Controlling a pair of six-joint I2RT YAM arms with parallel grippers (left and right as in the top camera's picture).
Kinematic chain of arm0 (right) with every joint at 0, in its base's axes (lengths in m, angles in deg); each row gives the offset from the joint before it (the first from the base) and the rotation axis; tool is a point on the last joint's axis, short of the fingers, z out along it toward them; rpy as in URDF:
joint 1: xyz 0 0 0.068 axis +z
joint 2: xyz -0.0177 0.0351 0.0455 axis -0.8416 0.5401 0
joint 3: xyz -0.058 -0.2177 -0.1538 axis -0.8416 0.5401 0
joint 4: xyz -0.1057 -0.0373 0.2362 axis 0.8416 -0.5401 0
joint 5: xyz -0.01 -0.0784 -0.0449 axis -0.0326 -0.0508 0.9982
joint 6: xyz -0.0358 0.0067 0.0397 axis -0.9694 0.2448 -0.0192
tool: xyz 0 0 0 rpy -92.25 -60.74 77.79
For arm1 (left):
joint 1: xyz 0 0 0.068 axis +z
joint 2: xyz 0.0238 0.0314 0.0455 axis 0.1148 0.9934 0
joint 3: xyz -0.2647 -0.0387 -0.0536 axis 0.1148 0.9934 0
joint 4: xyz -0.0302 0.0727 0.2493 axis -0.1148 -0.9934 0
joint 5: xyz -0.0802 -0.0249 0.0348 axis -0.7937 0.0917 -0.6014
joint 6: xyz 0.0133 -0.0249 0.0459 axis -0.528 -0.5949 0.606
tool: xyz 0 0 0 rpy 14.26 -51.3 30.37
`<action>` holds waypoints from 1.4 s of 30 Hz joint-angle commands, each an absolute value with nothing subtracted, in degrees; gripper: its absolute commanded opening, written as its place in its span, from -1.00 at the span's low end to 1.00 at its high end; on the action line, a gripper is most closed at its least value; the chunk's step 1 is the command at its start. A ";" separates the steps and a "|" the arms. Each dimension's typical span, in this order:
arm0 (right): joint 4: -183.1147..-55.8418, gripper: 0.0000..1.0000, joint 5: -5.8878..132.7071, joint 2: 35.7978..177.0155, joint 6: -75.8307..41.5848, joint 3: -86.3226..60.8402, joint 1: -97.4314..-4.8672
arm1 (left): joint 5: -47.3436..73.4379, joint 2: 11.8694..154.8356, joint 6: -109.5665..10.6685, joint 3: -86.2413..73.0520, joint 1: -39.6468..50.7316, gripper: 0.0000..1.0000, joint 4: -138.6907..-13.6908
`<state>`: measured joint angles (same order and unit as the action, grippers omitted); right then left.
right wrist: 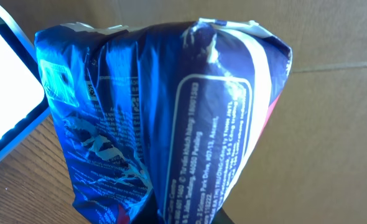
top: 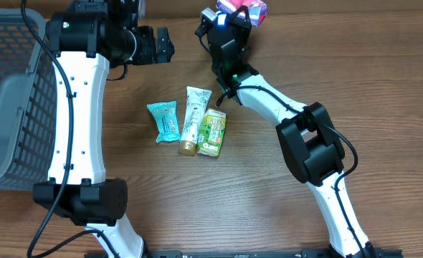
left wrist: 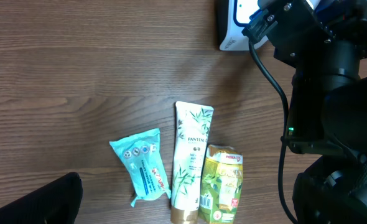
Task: Scan the item barcode
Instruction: 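Lift the purple package and hold it against the white scanner, then move the purple package right and set it on the table edge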
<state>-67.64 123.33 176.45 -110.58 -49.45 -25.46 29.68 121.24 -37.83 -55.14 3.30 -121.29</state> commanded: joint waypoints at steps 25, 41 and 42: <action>-149.54 -0.93 65.50 130.79 -18.78 -50.15 -42.72 | 29.07 121.09 -37.00 -55.82 3.19 1.00 -121.27; -132.91 -0.93 54.35 138.26 5.72 -14.24 -76.06 | 29.09 121.09 -36.98 -55.82 3.19 1.00 -121.27; -131.27 -0.93 55.92 138.26 8.25 -12.01 -76.89 | 29.07 121.09 -36.98 -55.82 3.19 0.99 -121.27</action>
<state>-133.04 54.37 139.31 -0.64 -15.59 -75.95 29.48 121.24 -37.83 -55.14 3.30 -121.31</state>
